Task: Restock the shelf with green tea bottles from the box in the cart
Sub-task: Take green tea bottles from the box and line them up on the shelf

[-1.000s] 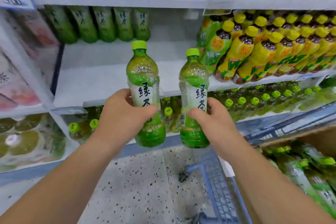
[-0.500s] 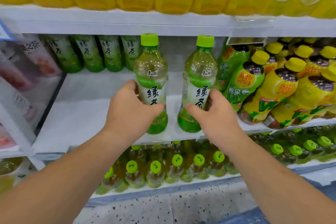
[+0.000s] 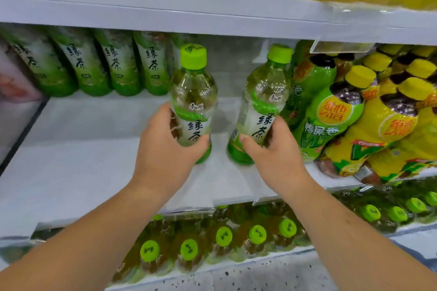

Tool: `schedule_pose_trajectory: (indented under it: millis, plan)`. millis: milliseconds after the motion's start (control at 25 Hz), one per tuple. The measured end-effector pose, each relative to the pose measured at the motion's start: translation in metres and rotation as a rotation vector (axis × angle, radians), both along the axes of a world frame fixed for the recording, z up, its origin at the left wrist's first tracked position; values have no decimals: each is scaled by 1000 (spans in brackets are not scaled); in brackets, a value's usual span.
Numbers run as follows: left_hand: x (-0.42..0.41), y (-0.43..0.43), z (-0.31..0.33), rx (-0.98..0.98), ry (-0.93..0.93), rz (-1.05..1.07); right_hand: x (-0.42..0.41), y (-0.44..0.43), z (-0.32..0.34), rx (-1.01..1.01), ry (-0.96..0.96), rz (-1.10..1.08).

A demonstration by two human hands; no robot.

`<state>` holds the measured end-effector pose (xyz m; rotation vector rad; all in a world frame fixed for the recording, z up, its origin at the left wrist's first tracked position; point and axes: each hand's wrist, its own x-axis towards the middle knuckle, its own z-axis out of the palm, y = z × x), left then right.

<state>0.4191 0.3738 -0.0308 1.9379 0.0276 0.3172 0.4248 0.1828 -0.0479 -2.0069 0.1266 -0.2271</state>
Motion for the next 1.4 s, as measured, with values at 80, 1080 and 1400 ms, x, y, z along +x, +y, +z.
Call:
schedule_pose_trajectory:
  millis: [80, 1080, 1400]
  plan:
    - [3, 2, -6, 43, -16, -21, 4, 3, -5, -18, -17, -7]
    - [148, -48, -54, 265, -107, 156, 162, -4, -28, -128, -31, -118]
    - [176, -68, -54, 308, -166, 173, 177, -3, -42, -108, -123, -158]
